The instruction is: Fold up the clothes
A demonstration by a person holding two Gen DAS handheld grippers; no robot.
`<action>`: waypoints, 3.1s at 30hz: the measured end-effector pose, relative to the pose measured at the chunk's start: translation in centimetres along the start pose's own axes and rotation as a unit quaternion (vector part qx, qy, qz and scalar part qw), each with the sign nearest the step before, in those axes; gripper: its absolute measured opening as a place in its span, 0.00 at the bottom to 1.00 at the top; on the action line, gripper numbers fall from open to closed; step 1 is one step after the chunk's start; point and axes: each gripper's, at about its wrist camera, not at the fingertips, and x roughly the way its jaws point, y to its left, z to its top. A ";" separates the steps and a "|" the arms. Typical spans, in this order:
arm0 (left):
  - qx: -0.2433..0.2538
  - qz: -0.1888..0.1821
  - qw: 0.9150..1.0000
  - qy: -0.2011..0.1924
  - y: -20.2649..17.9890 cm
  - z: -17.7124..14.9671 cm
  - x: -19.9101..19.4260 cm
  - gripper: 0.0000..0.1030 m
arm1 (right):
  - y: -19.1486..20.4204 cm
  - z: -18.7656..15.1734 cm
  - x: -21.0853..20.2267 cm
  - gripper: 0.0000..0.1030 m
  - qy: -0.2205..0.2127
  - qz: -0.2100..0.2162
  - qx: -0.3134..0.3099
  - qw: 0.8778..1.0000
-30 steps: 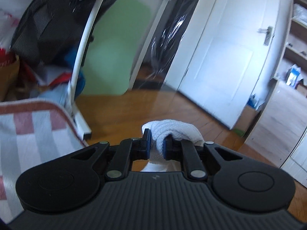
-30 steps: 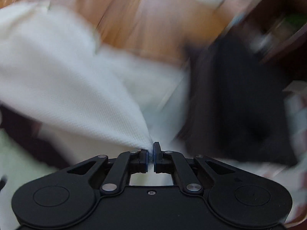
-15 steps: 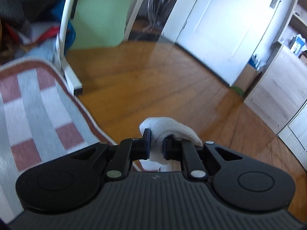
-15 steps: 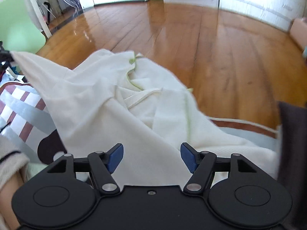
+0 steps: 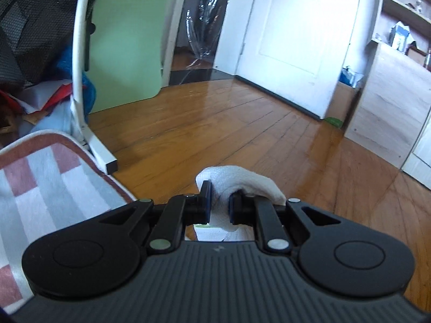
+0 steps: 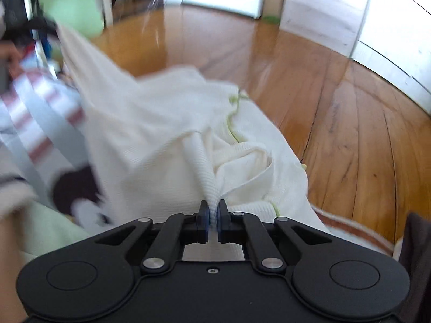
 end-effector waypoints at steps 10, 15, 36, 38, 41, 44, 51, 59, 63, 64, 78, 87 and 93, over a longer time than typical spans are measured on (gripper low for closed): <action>-0.096 0.045 0.994 0.035 4.6 0.0 0.6 0.12 | -3.0 -6.9 -7.5 0.03 0.087 0.135 0.156 0.975; -0.133 0.070 0.985 0.083 5.6 -0.8 1.9 0.18 | -2.6 -8.0 -5.7 0.04 0.151 0.172 0.146 0.963; 0.032 -0.129 0.958 0.254 -5.6 -5.9 4.6 0.57 | 0.8 -1.7 6.0 0.04 0.086 0.352 0.177 0.915; 0.042 -0.136 0.954 0.263 -6.1 -6.1 4.8 0.57 | 2.1 -1.7 4.2 0.04 0.104 0.421 0.163 0.886; 0.042 -0.149 0.947 0.282 -6.4 -6.2 5.3 0.59 | 4.8 -2.1 3.3 0.04 0.169 0.429 0.108 0.880; 0.051 -0.144 0.944 0.292 -6.9 -6.6 5.4 0.59 | 5.0 -2.5 3.6 0.08 0.198 0.420 0.102 0.880; 0.166 -0.129 0.946 0.248 -13.3 -3.7 6.7 0.61 | -0.9 3.4 3.1 0.41 0.273 0.325 0.109 0.899; 0.195 -0.172 0.933 0.247 -19.6 -6.8 13.7 0.68 | -9.6 13.9 6.4 0.53 0.249 0.167 0.112 0.947; 0.191 -0.148 0.933 0.265 -18.4 -10.0 16.5 0.67 | -12.8 13.3 7.8 0.53 0.180 0.149 0.135 0.963; 0.184 -0.147 0.938 0.254 -18.0 -10.0 16.6 0.67 | -13.3 12.9 7.8 0.55 0.165 0.145 0.133 0.966; 0.133 -0.297 0.913 0.247 -18.3 -11.5 18.2 0.70 | -13.7 16.7 17.2 0.55 0.164 0.169 -0.005 0.972; 0.104 -0.319 0.917 0.216 -17.8 -11.5 17.0 0.10 | -12.3 19.1 22.1 0.57 0.084 0.097 0.039 0.991; 0.031 -0.377 0.900 0.216 -15.7 -10.3 16.1 0.10 | -11.6 18.7 24.0 0.58 0.110 0.089 0.041 0.989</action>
